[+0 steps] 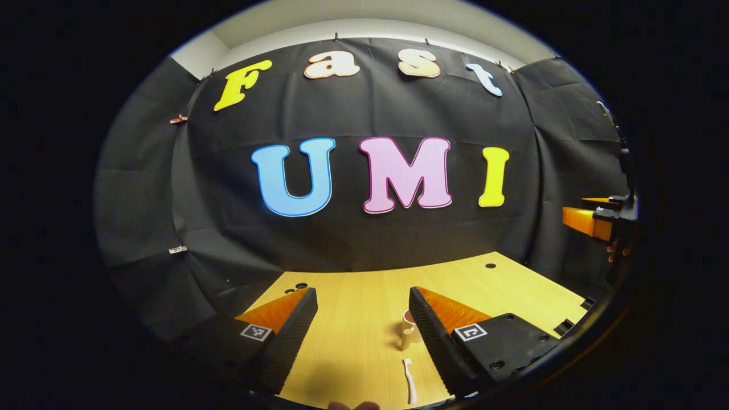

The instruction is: Put the toothbrush and toothpaste on the desktop into the cup, then pick up the cup and place it on the coaster on the desktop.

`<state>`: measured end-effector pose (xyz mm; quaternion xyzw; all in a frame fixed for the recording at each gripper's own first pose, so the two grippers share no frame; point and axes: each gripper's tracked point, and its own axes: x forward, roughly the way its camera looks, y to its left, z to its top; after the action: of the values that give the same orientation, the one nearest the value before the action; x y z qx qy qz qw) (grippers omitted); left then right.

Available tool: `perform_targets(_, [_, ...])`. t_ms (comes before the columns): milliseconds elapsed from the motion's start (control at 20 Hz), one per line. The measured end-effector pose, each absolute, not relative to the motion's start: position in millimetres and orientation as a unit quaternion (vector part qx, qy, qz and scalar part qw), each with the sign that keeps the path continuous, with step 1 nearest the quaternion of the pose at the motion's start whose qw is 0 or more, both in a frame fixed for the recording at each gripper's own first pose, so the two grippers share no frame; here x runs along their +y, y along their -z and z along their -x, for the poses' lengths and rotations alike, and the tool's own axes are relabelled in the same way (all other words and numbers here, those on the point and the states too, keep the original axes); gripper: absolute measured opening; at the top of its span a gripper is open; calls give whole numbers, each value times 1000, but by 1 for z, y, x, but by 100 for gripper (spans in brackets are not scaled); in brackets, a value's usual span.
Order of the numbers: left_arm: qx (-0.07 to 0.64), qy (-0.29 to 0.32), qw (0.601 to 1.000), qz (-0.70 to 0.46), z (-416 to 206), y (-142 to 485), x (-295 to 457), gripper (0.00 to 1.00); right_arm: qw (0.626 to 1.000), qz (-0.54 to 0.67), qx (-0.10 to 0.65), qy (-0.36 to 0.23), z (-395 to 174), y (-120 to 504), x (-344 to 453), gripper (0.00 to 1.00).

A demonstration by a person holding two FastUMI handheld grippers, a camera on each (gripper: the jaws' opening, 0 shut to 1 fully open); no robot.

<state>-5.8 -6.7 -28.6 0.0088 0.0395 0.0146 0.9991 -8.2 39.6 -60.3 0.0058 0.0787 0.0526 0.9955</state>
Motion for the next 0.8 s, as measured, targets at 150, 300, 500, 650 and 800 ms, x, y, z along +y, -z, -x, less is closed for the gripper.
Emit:
perform_targets(150, [62, -10, 998, -11, 15, 49, -9, 100, 992, 3, 113, -64, 24, 89, 58, 97])
perform_targets(300, [87, -6, 996, -17, 29, 72, -4, 100, 983, 23, 165, -80, 42, 134, 77, 98])
perform_targets(500, [121, -6, 992, -24, 50, 102, 4, 100, 961, 28, 259, -94, 67, 204, 104, 98])
perform_targets(650, [142, -10, 989, -26, 65, 125, 14, 100, 940, 30, 327, -96, 76, 253, 121, 98])
perform_targets(800, [160, -19, 987, -26, 71, 143, 25, 100, 915, 15, 393, -94, 84, 289, 136, 98])
